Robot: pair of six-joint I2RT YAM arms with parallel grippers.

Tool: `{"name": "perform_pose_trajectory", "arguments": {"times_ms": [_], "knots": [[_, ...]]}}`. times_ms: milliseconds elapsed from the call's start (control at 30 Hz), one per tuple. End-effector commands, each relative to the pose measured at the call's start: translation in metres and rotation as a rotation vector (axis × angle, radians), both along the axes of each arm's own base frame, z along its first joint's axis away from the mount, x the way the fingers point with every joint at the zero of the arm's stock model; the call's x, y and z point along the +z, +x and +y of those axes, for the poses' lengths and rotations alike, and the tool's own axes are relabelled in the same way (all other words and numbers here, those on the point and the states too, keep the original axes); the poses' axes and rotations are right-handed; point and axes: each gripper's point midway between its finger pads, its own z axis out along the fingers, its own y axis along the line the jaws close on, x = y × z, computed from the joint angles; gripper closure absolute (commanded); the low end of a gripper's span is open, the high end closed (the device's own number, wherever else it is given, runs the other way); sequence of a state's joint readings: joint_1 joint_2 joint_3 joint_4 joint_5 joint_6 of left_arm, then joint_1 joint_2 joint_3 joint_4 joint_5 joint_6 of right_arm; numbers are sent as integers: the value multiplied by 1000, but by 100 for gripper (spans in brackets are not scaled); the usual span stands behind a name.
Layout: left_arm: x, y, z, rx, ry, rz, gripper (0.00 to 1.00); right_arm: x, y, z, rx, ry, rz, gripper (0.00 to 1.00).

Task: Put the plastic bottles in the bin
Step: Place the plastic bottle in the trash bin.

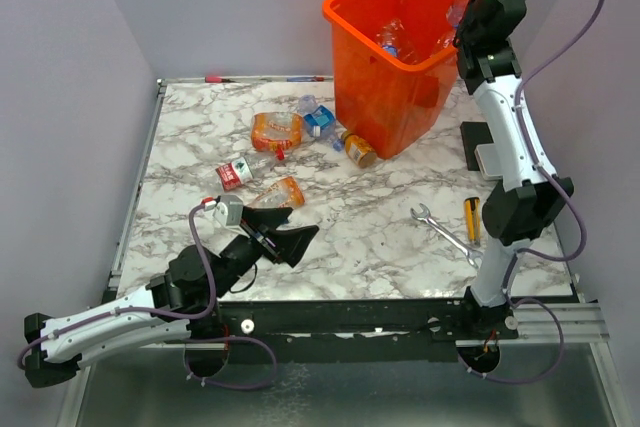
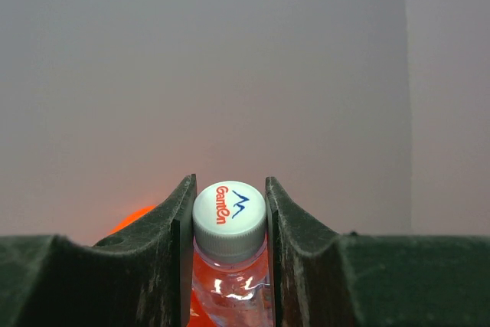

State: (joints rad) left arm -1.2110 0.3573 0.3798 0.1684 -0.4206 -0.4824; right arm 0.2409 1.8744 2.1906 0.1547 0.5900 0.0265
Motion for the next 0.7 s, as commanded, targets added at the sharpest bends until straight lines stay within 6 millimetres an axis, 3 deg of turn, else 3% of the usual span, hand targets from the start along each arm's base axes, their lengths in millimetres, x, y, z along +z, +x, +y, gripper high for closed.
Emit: {"name": "perform_pose_trajectory", "arguments": {"times_ms": [0, 67, 167, 200, 267, 300, 467, 567, 667], "knots": [[1, 2, 4, 20, 9, 11, 1, 2, 11, -20, -24, 85, -37, 100], [0, 3, 4, 26, 15, 9, 1, -13, 22, -17, -2, 79, 3, 99], [-1, 6, 4, 40, 32, 4, 1, -23, 32, -4, 78, 86, 40, 37], [-1, 7, 4, 45, 37, 3, 1, -21, 32, 1, 107, 88, 42, 23], [-3, 12, 5, 79, 48, 14, 1, -14, 29, 10, 166, 94, 46, 6], [-7, 18, 8, 117, 52, 36, 1, -6, 23, 13, 194, 107, 36, 1], [-27, 41, 24, 299, 131, 131, 1, 26, -27, 43, 404, 195, 42, 1], [-39, 51, 38, 410, 178, 171, 1, 10, -66, 84, 578, 191, 131, 0], [-42, 55, 45, 468, 189, 191, 1, -33, -113, 122, 712, 138, 247, 0]]}}
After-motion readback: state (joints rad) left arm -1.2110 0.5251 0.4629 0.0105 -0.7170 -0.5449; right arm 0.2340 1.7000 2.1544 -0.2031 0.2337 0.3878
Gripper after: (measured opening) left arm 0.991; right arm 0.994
